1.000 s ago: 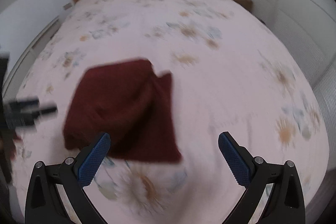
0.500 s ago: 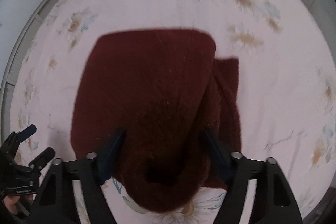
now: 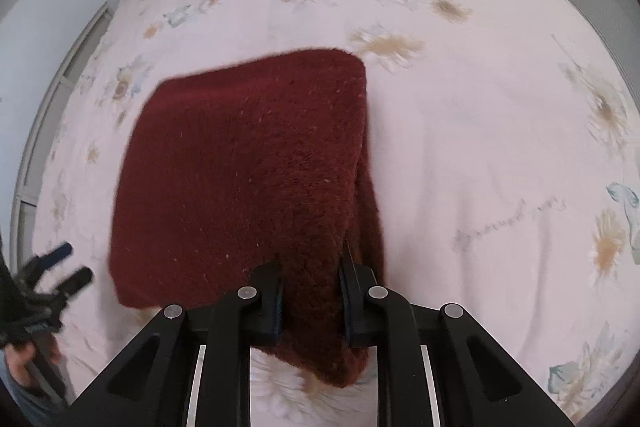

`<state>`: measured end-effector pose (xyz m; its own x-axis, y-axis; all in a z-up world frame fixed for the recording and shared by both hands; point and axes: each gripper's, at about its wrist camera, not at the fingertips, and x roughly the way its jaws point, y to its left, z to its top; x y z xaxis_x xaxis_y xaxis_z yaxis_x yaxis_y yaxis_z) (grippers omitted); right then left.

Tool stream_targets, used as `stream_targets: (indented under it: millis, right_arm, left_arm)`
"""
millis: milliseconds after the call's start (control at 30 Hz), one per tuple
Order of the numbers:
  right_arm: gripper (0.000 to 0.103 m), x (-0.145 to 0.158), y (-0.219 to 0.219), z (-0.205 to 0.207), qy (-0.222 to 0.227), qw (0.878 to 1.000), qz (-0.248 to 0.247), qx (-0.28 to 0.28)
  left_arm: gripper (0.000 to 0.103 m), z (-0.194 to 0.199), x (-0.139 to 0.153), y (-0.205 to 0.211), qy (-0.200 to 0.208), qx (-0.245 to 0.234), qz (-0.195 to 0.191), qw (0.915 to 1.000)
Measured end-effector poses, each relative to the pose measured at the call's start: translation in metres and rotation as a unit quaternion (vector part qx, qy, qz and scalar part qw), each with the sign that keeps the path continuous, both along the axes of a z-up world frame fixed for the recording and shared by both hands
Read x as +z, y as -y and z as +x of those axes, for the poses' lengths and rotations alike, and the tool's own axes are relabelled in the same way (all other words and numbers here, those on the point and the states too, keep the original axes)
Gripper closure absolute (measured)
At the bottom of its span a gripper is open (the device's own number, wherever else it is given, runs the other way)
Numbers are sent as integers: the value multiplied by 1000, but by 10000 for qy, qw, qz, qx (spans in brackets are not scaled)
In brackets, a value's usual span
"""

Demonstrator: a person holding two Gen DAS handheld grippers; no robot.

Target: Fold small clothes

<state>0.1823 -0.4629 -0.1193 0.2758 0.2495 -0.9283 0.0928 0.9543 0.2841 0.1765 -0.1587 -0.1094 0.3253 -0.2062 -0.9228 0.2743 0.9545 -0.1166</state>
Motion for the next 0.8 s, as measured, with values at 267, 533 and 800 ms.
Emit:
stream_targets:
  millis: [267,533,800]
  right_arm:
    - [36,-22,-6,-5,-139,9995,-299,36]
    - [21,9,4,3,116,9998,-191,-9]
    - [0,14,-3,37,140,9999,-65,-25]
  left_arm:
    - [1,1,-2,10,-74,-49,-31,10000]
    - [1,17,-1,13,-118,-32,-51,9999]
    - [1,61,3,43,-258,-78,-191,9995]
